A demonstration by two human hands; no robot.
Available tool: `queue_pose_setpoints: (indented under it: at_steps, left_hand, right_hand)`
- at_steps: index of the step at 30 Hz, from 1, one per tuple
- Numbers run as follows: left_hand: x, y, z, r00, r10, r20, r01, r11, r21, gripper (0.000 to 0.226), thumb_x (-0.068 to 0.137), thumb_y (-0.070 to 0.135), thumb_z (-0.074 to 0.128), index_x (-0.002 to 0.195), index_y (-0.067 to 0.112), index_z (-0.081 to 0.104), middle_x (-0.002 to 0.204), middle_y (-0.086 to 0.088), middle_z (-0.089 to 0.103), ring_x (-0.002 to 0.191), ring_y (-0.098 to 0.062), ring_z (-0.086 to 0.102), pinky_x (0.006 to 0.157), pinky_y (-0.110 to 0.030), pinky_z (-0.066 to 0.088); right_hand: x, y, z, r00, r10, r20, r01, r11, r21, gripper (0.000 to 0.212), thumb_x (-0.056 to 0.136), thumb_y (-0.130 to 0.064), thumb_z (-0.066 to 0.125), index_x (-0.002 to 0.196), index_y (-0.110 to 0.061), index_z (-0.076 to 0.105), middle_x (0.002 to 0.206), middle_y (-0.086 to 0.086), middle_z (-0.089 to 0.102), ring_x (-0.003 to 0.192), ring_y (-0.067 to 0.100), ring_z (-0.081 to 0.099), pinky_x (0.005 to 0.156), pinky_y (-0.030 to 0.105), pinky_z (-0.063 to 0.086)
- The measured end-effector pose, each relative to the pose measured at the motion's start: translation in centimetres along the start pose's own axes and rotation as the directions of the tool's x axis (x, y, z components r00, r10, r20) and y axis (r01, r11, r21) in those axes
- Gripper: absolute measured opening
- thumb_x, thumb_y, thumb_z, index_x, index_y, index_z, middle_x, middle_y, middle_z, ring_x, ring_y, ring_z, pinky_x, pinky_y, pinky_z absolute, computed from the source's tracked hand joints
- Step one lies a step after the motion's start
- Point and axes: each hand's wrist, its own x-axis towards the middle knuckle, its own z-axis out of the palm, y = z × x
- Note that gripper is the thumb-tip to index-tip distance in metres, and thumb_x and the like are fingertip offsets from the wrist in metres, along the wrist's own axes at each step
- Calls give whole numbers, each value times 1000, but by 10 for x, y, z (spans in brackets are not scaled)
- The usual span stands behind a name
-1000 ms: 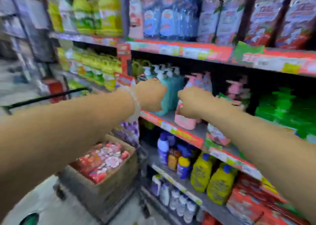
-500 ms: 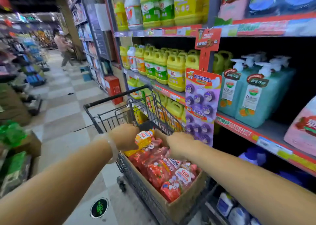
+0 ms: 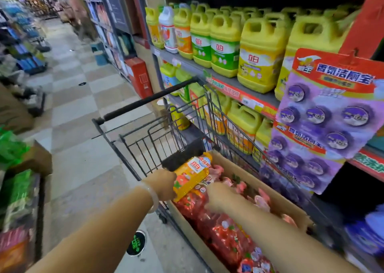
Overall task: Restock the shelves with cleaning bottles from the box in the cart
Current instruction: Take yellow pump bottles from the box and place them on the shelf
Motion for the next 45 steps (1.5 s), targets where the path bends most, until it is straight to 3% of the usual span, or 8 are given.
queue_pose_setpoints:
  at_steps: [8, 14, 20, 26, 29, 37, 41, 45]
  left_hand:
    - [140, -60, 31, 954, 154, 258, -121, 983, -141, 56, 88, 45, 55, 135, 16, 44, 131, -8, 54, 121, -28, 52, 100, -37, 44]
    - [195, -69, 53, 921, 189, 342, 4, 871, -492, 52, 96, 50, 40, 125, 10, 56, 123, -10, 63, 115, -26, 57, 89, -24, 42]
    - [208, -63, 72, 922, 174, 346, 105, 748, -656, 46, 90, 40, 56, 126, 11, 48, 119, -11, 63, 99, -23, 63, 81, -27, 50]
    - [206, -67, 53, 927, 199, 319, 165, 546, -821, 63, 66, 22, 86, 112, 13, 44, 101, -7, 63, 77, -16, 62, 60, -28, 51]
    - [194, -57, 40, 910, 294, 294, 153, 421, -894, 75, 41, 16, 87, 107, 14, 52, 88, -1, 70, 78, -16, 68, 64, -30, 55]
    - [118, 28, -24, 816, 563, 133, -34, 276, -960, 49, 64, -1, 81, 109, 7, 62, 101, -14, 72, 79, -16, 72, 67, -33, 60]
    - [52, 93, -48, 803, 594, 48, -173, 309, -935, 95, 27, 27, 92, 112, 3, 56, 109, -19, 69, 96, -34, 68, 83, -50, 56]
    - [-33, 171, -61, 718, 695, -39, -267, 222, -938, 69, 52, 1, 88, 112, 5, 55, 101, -13, 71, 78, -21, 70, 69, -37, 60]
  right_hand:
    - [110, -19, 16, 988, 118, 99, -153, 836, 527, 35, 95, -21, 52, 125, -3, 55, 127, 16, 57, 118, 30, 54, 92, 29, 41]
    - [164, -47, 59, 929, 318, 190, -281, 269, 921, 24, 96, -18, 53, 119, -20, 54, 112, -4, 56, 97, 9, 56, 80, 12, 42]
    - [181, -57, 80, 801, 513, 310, -297, -109, 949, 35, 80, -21, 73, 113, -18, 62, 111, 4, 69, 101, 22, 66, 94, 40, 52]
    - [167, -52, 74, 824, 463, 327, -153, -373, 915, 44, 76, -3, 74, 115, -16, 58, 112, 5, 68, 104, 24, 65, 77, 35, 55]
    - [150, -39, 66, 832, 498, 242, -74, -334, 940, 48, 70, 8, 73, 114, -8, 61, 104, 7, 69, 96, 25, 66, 81, 41, 57]
    - [31, 27, 17, 786, 609, -109, 149, -16, 989, 41, 57, 2, 84, 92, -9, 66, 85, 1, 71, 73, 9, 65, 78, 33, 56]
    - [-75, 50, 2, 672, 693, -263, 289, 82, 954, 37, 62, 10, 79, 74, -19, 59, 76, -1, 66, 67, 7, 63, 75, 31, 55]
    - [-192, 71, 6, 507, 792, -342, 355, 170, 919, 58, 51, -4, 85, 102, -7, 57, 98, 8, 67, 87, 15, 66, 79, 34, 56]
